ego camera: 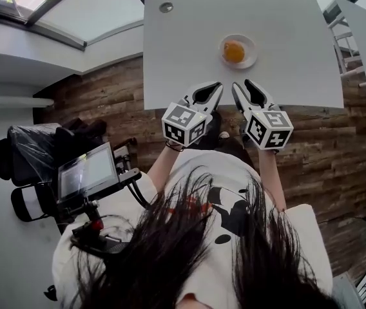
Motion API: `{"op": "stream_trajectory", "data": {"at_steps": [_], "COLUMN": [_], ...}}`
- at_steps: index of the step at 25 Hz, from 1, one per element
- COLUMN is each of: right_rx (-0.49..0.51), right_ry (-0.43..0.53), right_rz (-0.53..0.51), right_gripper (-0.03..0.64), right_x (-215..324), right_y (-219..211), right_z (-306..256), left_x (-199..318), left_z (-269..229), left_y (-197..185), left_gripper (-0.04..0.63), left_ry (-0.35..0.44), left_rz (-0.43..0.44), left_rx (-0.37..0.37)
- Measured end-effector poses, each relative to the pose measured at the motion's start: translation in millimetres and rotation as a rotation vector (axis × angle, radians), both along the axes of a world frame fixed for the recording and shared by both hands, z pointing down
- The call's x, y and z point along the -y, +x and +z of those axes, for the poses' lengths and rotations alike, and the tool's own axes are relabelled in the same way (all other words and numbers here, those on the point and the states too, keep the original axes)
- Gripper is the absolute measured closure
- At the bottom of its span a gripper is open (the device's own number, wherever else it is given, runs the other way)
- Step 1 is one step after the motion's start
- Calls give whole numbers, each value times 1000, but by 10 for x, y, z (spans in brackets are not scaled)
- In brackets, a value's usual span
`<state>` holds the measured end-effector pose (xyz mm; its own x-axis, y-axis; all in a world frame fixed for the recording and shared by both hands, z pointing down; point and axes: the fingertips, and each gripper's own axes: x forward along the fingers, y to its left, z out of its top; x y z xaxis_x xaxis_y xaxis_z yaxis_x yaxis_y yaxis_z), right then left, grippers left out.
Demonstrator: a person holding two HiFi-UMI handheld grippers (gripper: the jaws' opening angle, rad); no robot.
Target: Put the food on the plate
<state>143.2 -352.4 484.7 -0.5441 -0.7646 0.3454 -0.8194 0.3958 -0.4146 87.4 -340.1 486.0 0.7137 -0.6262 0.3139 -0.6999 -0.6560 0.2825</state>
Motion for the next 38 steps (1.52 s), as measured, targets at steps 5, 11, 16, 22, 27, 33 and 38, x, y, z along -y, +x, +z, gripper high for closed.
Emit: {"op": "stream_trajectory", "data": {"at_steps": [5, 11, 16, 22, 27, 33, 38], "right_rx": [36, 55, 57, 63, 76, 87, 108], "right_ry": [-7, -29, -35, -11, -6, -4, -34], "right_rz": [-15, -35, -24, -2, 44, 78, 95], "right_gripper": [445, 445, 446, 446, 446, 445, 446], "right_x": [-309, -687, -988, -1008, -1042, -1025, -1048], "right_y": [-76, -170, -449, -534, -431, -380, -360], "right_z": [34, 97, -11, -55, -53, -50, 47], "left_x": [-353, -737, -1054, -1080, -1100, -1090, -1129], "left_z": [77, 40, -115, -194, -227, -232, -204], "left_y": [-56, -156, -418, -517, -521, -531, -481], "left_gripper": [584, 584, 584, 584, 584, 584, 584], "left_ry": [-11, -8, 2, 35, 49, 55, 43], "left_rz": [-3, -21, -2, 11, 29, 34, 46], "left_rx": [25, 38, 39, 33, 45, 52, 51]}}
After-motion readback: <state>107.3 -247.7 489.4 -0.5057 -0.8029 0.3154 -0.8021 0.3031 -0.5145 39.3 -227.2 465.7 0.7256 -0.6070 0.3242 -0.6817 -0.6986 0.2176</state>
